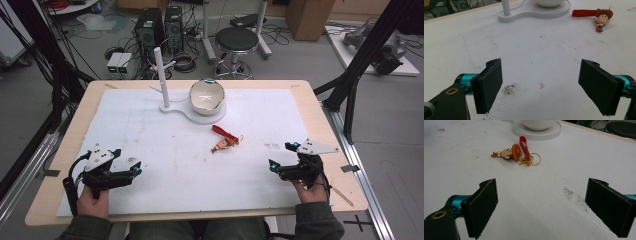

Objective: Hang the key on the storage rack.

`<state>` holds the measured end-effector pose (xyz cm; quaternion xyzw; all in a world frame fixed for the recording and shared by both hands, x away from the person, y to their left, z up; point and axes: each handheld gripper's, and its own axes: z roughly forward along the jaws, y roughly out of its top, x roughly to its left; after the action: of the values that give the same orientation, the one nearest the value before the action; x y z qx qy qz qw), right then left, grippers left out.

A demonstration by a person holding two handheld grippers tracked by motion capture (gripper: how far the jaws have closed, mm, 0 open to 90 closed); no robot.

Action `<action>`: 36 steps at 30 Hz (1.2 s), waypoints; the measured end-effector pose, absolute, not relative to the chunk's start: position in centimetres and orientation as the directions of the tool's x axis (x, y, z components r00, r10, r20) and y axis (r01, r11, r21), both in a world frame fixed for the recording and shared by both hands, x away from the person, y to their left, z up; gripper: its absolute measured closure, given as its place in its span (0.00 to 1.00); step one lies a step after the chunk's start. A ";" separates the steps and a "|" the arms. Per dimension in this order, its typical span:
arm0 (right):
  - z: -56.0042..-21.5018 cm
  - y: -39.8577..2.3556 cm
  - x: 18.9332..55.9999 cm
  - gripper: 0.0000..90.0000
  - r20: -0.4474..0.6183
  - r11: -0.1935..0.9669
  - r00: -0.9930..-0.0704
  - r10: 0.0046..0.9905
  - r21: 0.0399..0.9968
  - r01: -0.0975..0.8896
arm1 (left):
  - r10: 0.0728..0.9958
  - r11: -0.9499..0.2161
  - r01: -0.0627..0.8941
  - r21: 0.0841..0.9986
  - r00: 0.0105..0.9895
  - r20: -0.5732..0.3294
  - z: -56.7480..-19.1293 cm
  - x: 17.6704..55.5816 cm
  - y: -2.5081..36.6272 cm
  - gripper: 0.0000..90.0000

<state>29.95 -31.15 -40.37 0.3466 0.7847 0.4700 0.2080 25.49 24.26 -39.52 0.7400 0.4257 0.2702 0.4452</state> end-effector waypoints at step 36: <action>-40.3 -30.8 30.4 0.11 0.014 0.326 -0.694 0.720 0.875 0.357 | 0.875 -0.233 0.382 0.894 0.484 0.021 -39.5 25.4 24.2 0.22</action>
<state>30.39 -30.76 -40.29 0.3403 0.7911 0.4702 0.1933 25.37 24.18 -39.52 0.7354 0.4273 0.2748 0.4484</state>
